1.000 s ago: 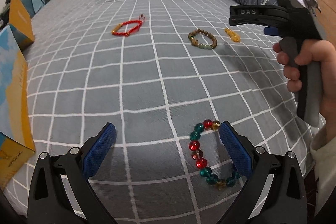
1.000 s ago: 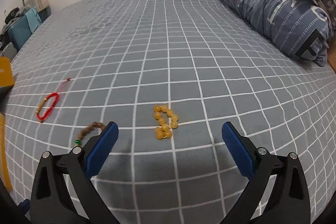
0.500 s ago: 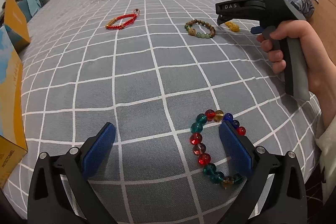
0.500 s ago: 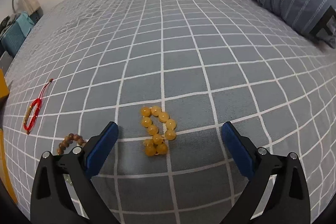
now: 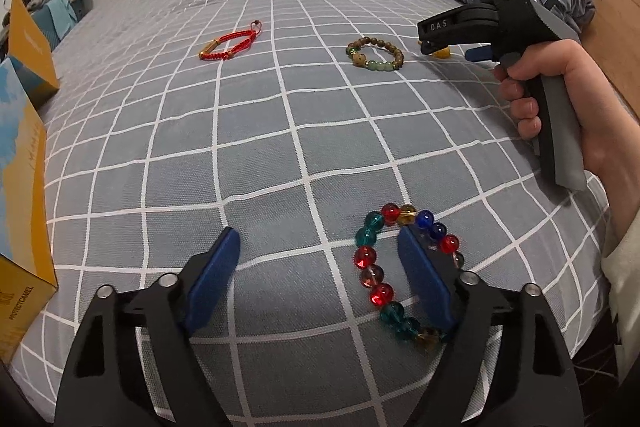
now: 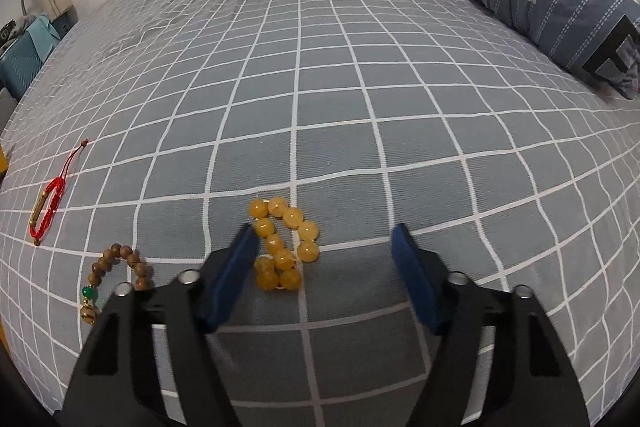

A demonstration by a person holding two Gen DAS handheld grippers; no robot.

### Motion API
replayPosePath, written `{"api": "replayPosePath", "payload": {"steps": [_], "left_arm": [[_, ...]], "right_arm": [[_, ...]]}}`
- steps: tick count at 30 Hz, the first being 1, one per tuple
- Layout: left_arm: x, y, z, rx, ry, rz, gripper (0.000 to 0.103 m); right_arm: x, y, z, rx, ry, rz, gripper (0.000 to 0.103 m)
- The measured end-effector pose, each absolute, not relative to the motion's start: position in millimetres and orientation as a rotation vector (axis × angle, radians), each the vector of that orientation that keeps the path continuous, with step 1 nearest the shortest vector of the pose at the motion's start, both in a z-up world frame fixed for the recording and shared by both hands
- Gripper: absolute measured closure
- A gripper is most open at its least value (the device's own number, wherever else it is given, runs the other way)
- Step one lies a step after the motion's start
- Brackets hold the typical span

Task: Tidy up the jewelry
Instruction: 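Grasp multicolour glass bead bracelet with left tool while right tool grasps amber bead bracelet, then lift both bracelets and carry them over the open white box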

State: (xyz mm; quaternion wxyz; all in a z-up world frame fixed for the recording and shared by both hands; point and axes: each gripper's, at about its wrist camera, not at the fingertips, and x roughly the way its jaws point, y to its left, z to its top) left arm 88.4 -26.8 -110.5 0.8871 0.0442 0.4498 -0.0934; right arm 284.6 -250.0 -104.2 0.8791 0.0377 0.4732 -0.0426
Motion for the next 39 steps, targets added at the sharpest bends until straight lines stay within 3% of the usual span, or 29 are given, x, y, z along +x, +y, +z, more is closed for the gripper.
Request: {"api": "replayPosePath", "payload": {"steps": [9, 11, 13, 21, 39], "left_arm": [[84, -27, -105, 0.085, 0.932, -0.212, 0.061], [83, -26, -104, 0.087, 0.928, -0.218, 0.08], [84, -25, -103, 0.095, 0.922, -0.223, 0.091], [85, -25, -100, 0.104, 0.904, -0.234, 0.092], [88, -17, -86, 0.007, 0.872, -0.265, 0.094]], "right_arm": [[282, -252, -102, 0.067, 0.984, -0.076, 0.073], [282, -252, -102, 0.065, 0.984, -0.071, 0.079], [281, -250, -101, 0.061, 0.983, -0.065, 0.084], [275, -252, -92, 0.078, 0.962, -0.048, 0.094], [257, -248, -70, 0.08, 0.883, -0.044, 0.094]]}}
